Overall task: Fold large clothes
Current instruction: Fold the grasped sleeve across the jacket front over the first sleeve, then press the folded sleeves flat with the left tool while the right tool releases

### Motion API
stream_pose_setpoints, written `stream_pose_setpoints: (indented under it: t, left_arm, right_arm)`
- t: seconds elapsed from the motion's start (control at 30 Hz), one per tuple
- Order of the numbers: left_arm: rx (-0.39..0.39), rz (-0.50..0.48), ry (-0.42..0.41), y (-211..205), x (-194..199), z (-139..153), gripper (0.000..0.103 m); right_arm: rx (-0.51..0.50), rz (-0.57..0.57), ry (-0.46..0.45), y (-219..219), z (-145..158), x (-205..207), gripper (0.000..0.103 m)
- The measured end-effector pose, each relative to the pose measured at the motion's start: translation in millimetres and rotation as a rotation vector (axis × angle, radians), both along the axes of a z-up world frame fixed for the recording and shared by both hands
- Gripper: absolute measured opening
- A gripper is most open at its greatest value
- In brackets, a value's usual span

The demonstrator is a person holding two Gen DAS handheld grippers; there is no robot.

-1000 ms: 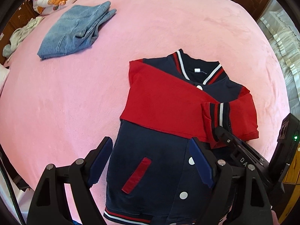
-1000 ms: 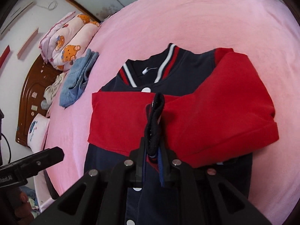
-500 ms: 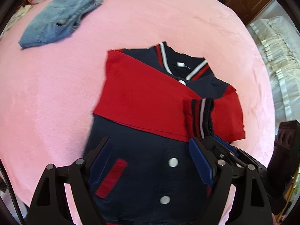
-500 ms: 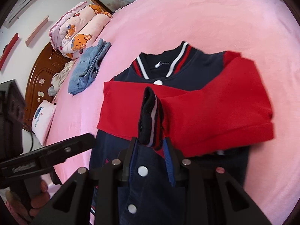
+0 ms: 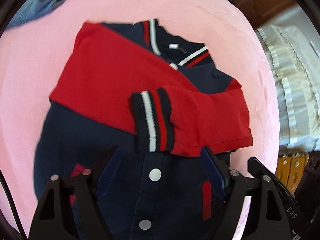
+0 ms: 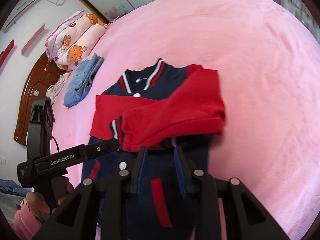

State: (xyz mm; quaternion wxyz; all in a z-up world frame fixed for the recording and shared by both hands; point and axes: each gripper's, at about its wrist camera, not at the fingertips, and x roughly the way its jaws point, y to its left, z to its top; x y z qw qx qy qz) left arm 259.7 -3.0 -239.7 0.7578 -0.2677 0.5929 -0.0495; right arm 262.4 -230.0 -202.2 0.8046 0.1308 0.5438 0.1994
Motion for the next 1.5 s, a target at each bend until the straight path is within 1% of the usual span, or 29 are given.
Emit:
stream_pose_setpoints:
  t: [0.07, 0.1, 0.17, 0.33, 0.4, 0.43, 0.5, 0.53, 0.57, 0.6, 0.67, 0.8, 0.83, 0.87, 1.0, 1.17, 1.27, 1.33, 1.5]
  left_arm:
    - [-0.028, 0.056, 0.024, 4, -2, -11, 0.066]
    - [-0.037, 0.074, 0.026, 6, -3, -14, 0.064]
    - [-0.071, 0.129, 0.032, 9, -4, -22, 0.055]
    - [-0.114, 0.179, 0.013, 9, 1, -30, 0.054]
    - [-0.133, 0.196, 0.022, 7, 4, -35, 0.052]
    - [-0.132, 0.2, 0.03, 6, 5, -36, 0.043]
    - [-0.12, 0.203, 0.037, 1, 6, -35, 0.039]
    - [-0.107, 0.2, 0.029, -1, 6, -33, 0.033]
    - [-0.093, 0.193, 0.02, -4, 5, -30, 0.024]
    - [-0.075, 0.191, 0.02, -6, 4, -27, 0.019]
    - [-0.054, 0.19, 0.015, -8, 3, -22, 0.015]
    - [-0.023, 0.18, 0.02, -9, 6, -9, 0.012]
    - [-0.019, 0.177, 0.01, -8, 7, -3, 0.012]
    - [-0.013, 0.17, -0.008, -9, 10, 5, 0.012]
    - [0.06, 0.141, -0.078, -5, 24, 36, 0.012]
    - [0.083, 0.115, -0.141, 9, 47, 60, 0.011]
    - [0.098, 0.115, -0.175, 19, 59, 70, 0.011]
    - [0.108, 0.118, -0.184, 25, 64, 74, 0.011]
    - [0.133, 0.136, -0.171, 42, 69, 70, 0.011]
  right_arm:
    - [-0.005, -0.007, 0.005, -6, -2, -1, 0.028]
    - [-0.007, -0.009, 0.007, -8, -3, -1, 0.028]
    - [-0.005, -0.007, 0.012, -12, -5, 0, 0.028]
    - [0.004, 0.007, 0.01, -14, -6, -1, 0.027]
    - [0.011, 0.009, 0.014, -15, -7, -2, 0.028]
    - [0.015, 0.008, 0.015, -16, -7, -2, 0.028]
    - [0.018, 0.007, 0.019, -18, -8, -2, 0.028]
    - [0.018, 0.005, 0.019, -19, -9, -2, 0.028]
    - [0.016, 0.003, 0.02, -20, -9, -2, 0.028]
    - [0.015, 0.0, 0.02, -21, -9, -2, 0.028]
    - [0.015, -0.007, 0.02, -22, -8, -2, 0.028]
    - [0.002, -0.02, 0.029, -24, -10, 2, 0.028]
    - [0.0, -0.023, 0.03, -24, -11, 2, 0.028]
    - [-0.003, -0.026, 0.032, -24, -12, 3, 0.028]
    - [-0.005, -0.06, 0.035, -26, -13, 8, 0.028]
    - [-0.002, -0.094, 0.04, -25, -19, 14, 0.028]
    - [-0.057, -0.096, 0.042, -19, -24, 18, 0.028]
    - [-0.081, -0.095, 0.04, -17, -28, 20, 0.027]
    - [-0.149, -0.1, 0.063, -13, -45, 30, 0.027]
